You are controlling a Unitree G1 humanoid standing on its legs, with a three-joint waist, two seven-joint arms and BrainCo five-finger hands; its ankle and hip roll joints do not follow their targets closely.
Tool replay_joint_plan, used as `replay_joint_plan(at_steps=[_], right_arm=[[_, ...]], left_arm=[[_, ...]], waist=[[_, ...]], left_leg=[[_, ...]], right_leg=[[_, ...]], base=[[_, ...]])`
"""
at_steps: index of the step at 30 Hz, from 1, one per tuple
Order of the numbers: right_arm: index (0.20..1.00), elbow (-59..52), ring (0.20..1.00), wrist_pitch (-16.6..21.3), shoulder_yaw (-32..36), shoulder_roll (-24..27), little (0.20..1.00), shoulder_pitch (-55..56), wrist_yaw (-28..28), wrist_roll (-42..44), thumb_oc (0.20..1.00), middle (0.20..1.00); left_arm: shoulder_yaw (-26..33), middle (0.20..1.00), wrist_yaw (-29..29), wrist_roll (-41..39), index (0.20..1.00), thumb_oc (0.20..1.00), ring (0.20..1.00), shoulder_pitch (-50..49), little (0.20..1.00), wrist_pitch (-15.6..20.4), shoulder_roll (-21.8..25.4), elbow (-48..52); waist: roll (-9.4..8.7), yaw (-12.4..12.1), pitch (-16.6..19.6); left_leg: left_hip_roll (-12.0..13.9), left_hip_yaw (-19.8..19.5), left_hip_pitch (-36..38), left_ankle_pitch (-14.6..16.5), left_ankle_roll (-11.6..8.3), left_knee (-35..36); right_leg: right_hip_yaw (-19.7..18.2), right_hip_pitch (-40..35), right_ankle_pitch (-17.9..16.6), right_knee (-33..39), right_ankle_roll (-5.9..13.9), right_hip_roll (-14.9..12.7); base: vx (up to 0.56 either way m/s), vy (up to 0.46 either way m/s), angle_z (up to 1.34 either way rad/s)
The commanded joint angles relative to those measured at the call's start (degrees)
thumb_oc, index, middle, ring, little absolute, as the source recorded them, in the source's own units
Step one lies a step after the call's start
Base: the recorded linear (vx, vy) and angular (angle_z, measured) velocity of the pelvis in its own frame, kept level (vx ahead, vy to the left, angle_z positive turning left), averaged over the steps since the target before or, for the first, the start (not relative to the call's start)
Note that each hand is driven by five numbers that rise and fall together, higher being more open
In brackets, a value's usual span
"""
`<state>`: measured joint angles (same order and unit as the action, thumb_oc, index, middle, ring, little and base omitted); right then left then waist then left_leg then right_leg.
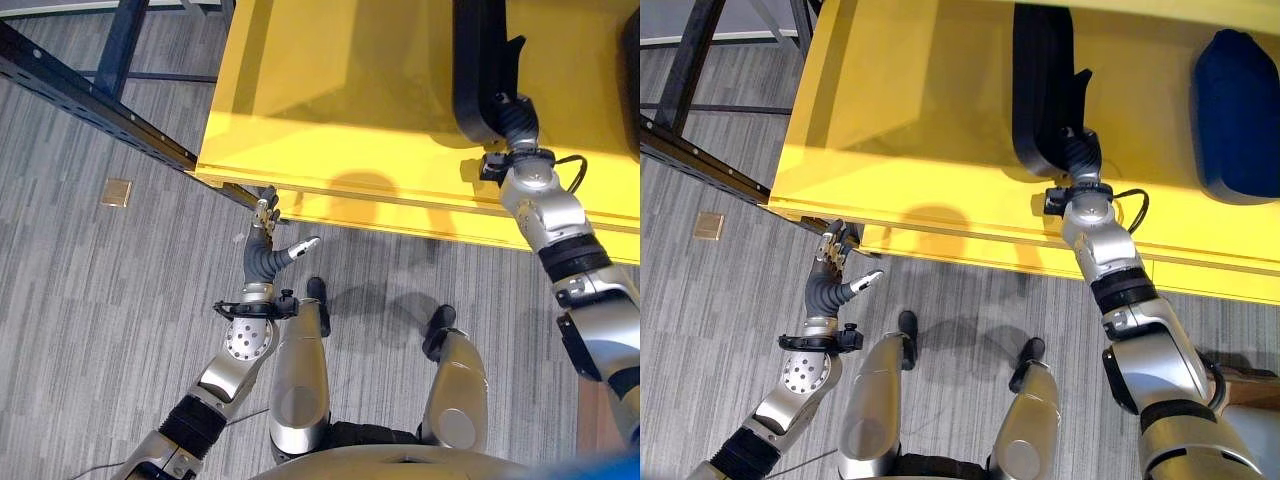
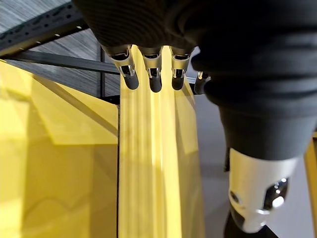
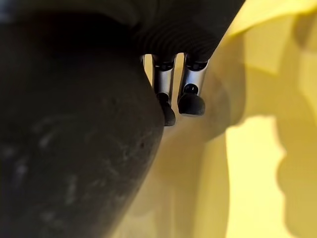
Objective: Move parts from the plastic box to the shelf.
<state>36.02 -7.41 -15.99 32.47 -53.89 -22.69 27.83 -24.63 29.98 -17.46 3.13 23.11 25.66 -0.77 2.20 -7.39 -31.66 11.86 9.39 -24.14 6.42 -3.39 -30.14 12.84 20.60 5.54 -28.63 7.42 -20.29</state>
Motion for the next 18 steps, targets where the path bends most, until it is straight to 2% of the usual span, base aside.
replay_joint_plan(at_steps=[1,4,11,14,16,18], right_arm=[[0.2,0.1,0.2,1.8,1.1,3.2,0.2,-5.4,-1.3,-3.3,0.2,0.2],[0.2,3.7,0.2,1.2,-0.4,4.1,0.2,-7.3,-2.8,-6.9,0.2,0.2],[0.2,10.1,0.2,-2.0,-3.8,5.4,0.2,-9.6,-4.0,-8.8,0.2,0.2],[0.2,11.3,0.2,-2.4,-4.3,5.5,0.2,-9.6,-3.7,-9.9,0.2,0.2],[0.2,11.8,0.2,-3.4,-5.7,5.4,0.2,-9.4,-2.6,-13.9,0.2,0.2],[0.2,11.9,0.2,-4.4,-6.2,5.2,0.2,-9.3,-2.4,-13.4,0.2,0.2]], left_arm=[[-0.8,1.0,-0.5,-0.1,1.0,1.0,1.0,-0.2,1.0,1.9,1.1,5.0],[-1.3,1.0,-0.1,-0.3,1.0,1.0,1.0,0.0,1.0,1.9,1.4,4.9],[-1.8,1.0,1.4,-0.8,1.0,1.0,1.0,0.6,1.0,1.7,1.0,4.1],[-1.6,1.0,1.5,-0.8,1.0,1.0,1.0,0.4,1.0,1.9,1.0,3.7],[-1.6,1.0,1.7,-0.9,1.0,1.0,1.0,0.3,1.0,2.3,1.0,3.3],[-1.5,1.0,1.4,-1.3,1.0,1.0,1.0,0.3,1.0,2.6,1.0,2.9]], waist=[[0.63,-1.7,1.9],[0.96,-2.0,1.9],[1.44,-2.0,1.9],[1.61,-1.9,1.9],[1.76,-1.8,1.9],[1.77,-1.8,1.9]], left_leg=[[0.9,5.4,3.2,4.3,2.16,-2.0],[0.9,5.3,2.8,4.4,2.2,-2.2],[0.6,5.4,2.3,4.4,2.21,-2.0],[0.7,5.7,2.5,4.2,2.12,-1.7],[0.7,6.0,2.8,4.1,2.16,-1.5],[0.7,6.1,2.9,4.1,2.19,-1.5]], right_leg=[[6.9,0.7,2.3,-6.2,-2.8,-0.4],[7.1,1.3,2.4,-6.8,-2.84,-0.8],[6.6,2.3,2.4,-7.1,-3.03,-1.0],[6.5,2.5,2.3,-6.9,-3.02,-1.0],[6.5,2.5,2.3,-7.3,-3.03,-1.3],[6.6,2.4,2.4,-7.4,-3.03,-1.4]], base=[[0.0,0.0,0.0],[0.0,0.0,0.0],[0.0,0.004,0.01],[0.0,0.01,0.0],[0.01,0.017,-0.01],[0.0,0.0,0.0]])
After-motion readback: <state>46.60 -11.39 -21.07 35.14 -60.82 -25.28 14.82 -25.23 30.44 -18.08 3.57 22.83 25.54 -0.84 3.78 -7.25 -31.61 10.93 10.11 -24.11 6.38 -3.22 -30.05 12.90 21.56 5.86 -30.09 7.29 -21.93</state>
